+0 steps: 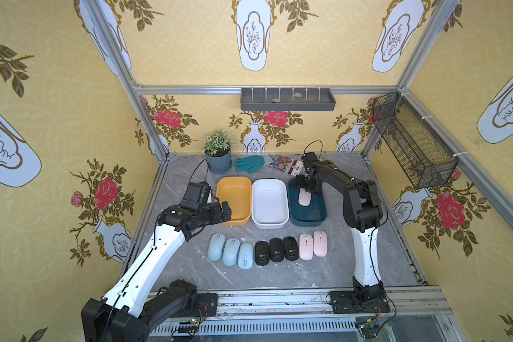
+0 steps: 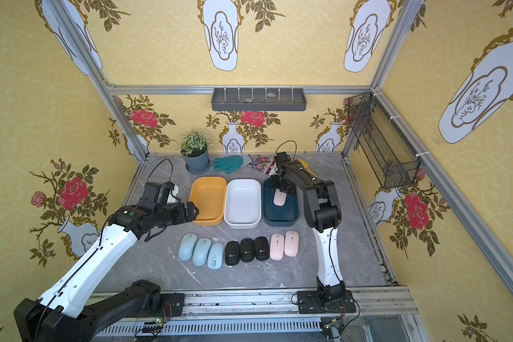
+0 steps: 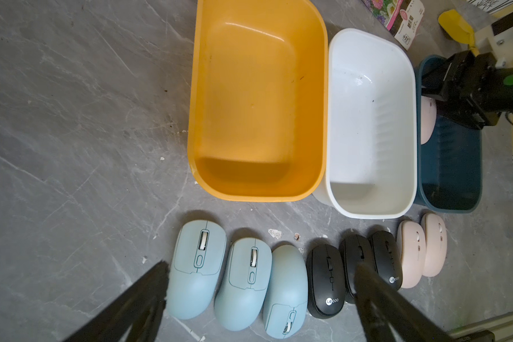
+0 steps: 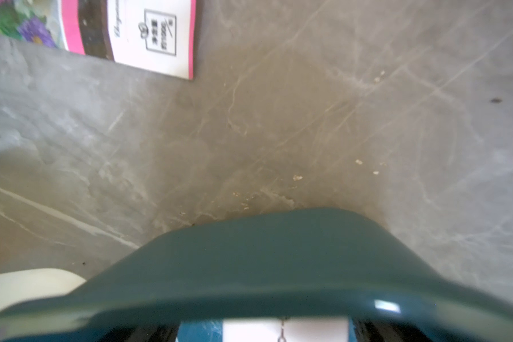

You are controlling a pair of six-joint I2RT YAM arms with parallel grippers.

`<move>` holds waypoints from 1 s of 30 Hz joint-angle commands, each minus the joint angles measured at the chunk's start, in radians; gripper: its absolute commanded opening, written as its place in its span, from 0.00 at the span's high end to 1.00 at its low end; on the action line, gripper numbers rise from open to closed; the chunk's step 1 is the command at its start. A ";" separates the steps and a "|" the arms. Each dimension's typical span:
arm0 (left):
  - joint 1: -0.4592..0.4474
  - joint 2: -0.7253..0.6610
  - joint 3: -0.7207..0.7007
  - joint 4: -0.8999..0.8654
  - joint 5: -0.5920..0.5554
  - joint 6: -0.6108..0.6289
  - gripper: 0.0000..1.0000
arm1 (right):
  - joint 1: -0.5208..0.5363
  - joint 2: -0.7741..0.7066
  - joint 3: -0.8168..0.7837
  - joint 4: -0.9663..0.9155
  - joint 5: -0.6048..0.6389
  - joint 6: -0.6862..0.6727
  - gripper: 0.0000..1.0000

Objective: Place the mice by color into the storage box
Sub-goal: Place the mouse in the storage box, then pick up the mouse from the center of the board.

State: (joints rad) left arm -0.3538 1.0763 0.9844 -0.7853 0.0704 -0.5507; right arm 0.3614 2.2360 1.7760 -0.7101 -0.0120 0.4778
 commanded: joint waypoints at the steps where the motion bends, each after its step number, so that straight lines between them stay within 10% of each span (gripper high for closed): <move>1: 0.001 0.001 -0.003 0.011 -0.018 -0.001 0.02 | 0.012 -0.051 0.003 -0.030 0.038 -0.007 0.15; 16: 0.000 0.012 0.034 0.013 -0.073 0.022 0.02 | 0.239 -0.512 -0.309 -0.199 0.299 0.181 0.20; 30: 0.000 0.042 0.043 0.027 -0.049 0.022 0.02 | 0.271 -0.789 -0.791 -0.192 0.126 0.427 0.26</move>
State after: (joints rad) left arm -0.3538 1.1152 1.0256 -0.7670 0.0113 -0.5335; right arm 0.6270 1.4570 1.0115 -0.9176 0.1513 0.8547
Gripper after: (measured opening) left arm 0.982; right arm 0.734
